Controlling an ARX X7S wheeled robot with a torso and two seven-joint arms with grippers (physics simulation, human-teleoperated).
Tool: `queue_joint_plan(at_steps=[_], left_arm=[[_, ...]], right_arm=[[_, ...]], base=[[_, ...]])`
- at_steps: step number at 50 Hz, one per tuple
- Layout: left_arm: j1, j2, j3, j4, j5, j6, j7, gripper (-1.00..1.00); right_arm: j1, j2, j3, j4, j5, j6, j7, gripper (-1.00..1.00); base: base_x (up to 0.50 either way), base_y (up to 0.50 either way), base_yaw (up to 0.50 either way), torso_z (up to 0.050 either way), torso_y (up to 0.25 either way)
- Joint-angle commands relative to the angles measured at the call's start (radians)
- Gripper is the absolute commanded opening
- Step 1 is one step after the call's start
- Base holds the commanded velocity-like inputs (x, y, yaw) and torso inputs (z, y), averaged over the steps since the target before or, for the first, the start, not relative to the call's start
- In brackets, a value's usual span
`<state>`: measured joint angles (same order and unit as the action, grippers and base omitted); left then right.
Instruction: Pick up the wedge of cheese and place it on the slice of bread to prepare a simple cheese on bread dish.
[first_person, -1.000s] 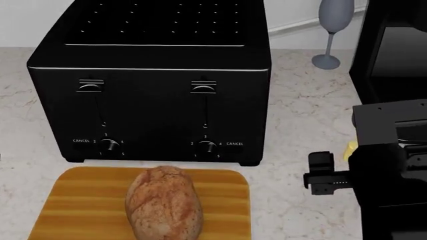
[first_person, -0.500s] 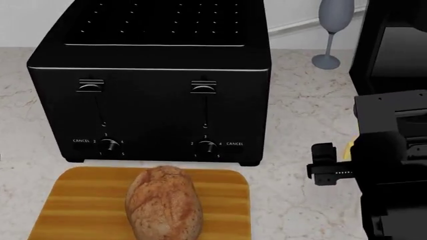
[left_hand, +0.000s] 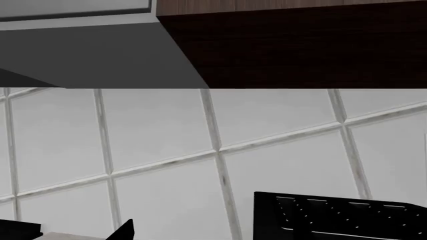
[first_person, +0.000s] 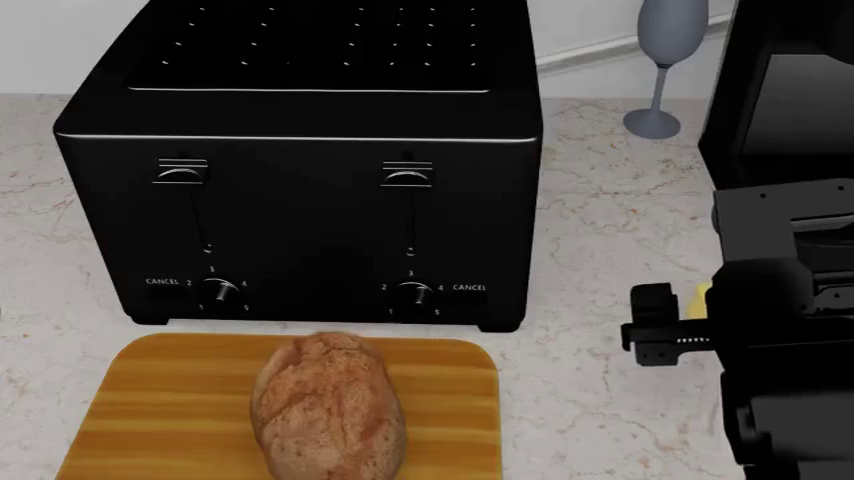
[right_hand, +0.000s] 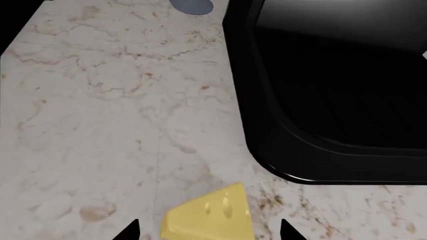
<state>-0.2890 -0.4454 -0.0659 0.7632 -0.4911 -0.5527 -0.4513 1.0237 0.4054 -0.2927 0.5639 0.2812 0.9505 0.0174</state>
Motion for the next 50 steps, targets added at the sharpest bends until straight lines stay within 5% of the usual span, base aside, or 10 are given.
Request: queue_joint_plan(at_steps=[1,13,14,26,50], left_arm=[[-0.003,-0.003,0.0,0.007,-0.007,-0.007,-0.008,1.0],[0.001,-0.006,0.0,0.0,-0.006,0.003,-0.006,1.0],[0.0,-0.006,0.001,0.0,-0.005,0.001,-0.007,1.0],[-0.001,-0.01,0.004,0.003,-0.009,-0.004,-0.012,1.0],[0.001,-0.002,-0.024,-0.005,-0.056,0.009,-0.01,1.0]], right_arm=[[0.021,-0.011,-0.008,0.08,-0.005,-0.044,-0.016,1.0],[0.009,-0.017,-0.005,0.114,-0.001,-0.082,-0.028,1.0],[0.008,-0.017,-0.005,0.113,0.0,-0.082,-0.028,-1.0],[-0.011,-0.01,0.014,0.072,0.015,-0.073,-0.018,-1.0],[-0.027,0.045,-0.001,-0.468,0.105,0.273,0.013,-1.0]], base=[[0.0,0.0,0.0,0.0,0.0],[0.0,0.0,0.0,0.0,0.0],[0.0,0.0,0.0,0.0,0.0],[0.0,0.0,0.0,0.0,0.0],[0.0,0.0,0.0,0.0,0.0]])
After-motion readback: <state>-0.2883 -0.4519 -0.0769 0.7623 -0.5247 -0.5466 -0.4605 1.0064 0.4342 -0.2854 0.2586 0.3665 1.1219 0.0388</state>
